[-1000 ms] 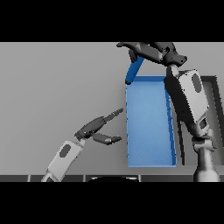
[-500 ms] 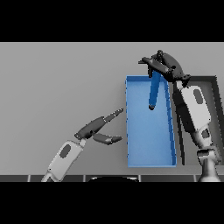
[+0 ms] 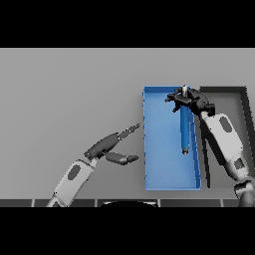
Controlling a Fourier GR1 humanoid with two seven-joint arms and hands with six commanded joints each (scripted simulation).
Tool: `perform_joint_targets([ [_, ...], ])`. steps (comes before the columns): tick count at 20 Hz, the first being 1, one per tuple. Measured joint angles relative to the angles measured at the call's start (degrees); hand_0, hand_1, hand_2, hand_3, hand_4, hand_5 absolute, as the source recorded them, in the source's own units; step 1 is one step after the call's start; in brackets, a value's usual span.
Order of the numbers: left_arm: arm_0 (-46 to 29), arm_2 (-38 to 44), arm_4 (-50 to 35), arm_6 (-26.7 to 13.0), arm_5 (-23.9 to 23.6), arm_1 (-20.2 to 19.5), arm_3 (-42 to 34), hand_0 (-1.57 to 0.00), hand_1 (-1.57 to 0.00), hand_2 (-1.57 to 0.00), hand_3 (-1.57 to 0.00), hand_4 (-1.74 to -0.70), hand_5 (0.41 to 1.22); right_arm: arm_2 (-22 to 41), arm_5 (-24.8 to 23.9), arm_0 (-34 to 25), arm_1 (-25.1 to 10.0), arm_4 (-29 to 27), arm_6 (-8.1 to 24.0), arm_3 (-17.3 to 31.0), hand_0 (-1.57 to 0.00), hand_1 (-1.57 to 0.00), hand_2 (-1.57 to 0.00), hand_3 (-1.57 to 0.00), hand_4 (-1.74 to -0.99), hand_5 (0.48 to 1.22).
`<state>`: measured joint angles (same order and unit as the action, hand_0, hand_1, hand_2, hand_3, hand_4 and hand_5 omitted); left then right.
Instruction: Pick up the blue pipe and place it into the blue bin.
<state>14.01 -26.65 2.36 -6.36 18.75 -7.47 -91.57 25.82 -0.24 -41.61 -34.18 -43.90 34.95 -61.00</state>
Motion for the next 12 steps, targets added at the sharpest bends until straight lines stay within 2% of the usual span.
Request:
perform_joint_targets([
  [1,0.01,-0.41,0.13,-0.03,-0.08,0.49,-0.17,0.00,0.00,0.00,0.00,-0.88,0.495,2.71,-1.20,-0.90,-0.50,-3.06,-0.04,2.44,-0.80,-0.77,-0.74,-0.49,-1.385,1.114],
  [3,-0.11,-0.62,0.32,-0.05,-0.06,0.58,-0.06,0.00,0.00,0.00,0.00,-0.88,0.497,5.43,-2.21,-2.00,-1.14,-6.32,0.00,4.15,-0.51,-0.50,-0.48,-0.31,-1.296,1.152],
  [5,0.81,0.13,0.37,-0.63,-0.43,0.68,1.09,0.00,0.00,0.00,0.00,-0.88,0.495,11.14,0.34,-4.63,-3.16,-11.11,-0.29,6.15,-0.33,-0.32,-0.30,-0.20,-1.230,1.056],
  [8,0.47,0.31,0.38,1.00,-0.19,0.11,1.33,0.00,0.00,0.00,0.00,-0.88,0.490,16.84,3.67,-6.77,-4.78,-8.80,-1.92,4.18,-0.17,-0.16,-0.16,-0.10,-1.160,0.945],
  [10,-0.01,-0.12,0.41,1.29,-0.21,0.37,0.92,0.00,0.00,0.00,0.00,-0.88,0.486,18.49,3.76,-6.92,-5.42,-7.90,-4.78,4.16,-0.11,-0.10,-0.10,-0.07,-1.141,0.884],
  [12,-0.37,-0.23,0.80,1.25,-0.64,0.26,0.55,0.00,0.00,0.00,0.00,-0.88,0.480,20.17,4.11,-7.73,-5.81,-7.44,-5.22,4.17,-0.07,-0.07,-0.06,-0.04,-1.131,0.829],
])
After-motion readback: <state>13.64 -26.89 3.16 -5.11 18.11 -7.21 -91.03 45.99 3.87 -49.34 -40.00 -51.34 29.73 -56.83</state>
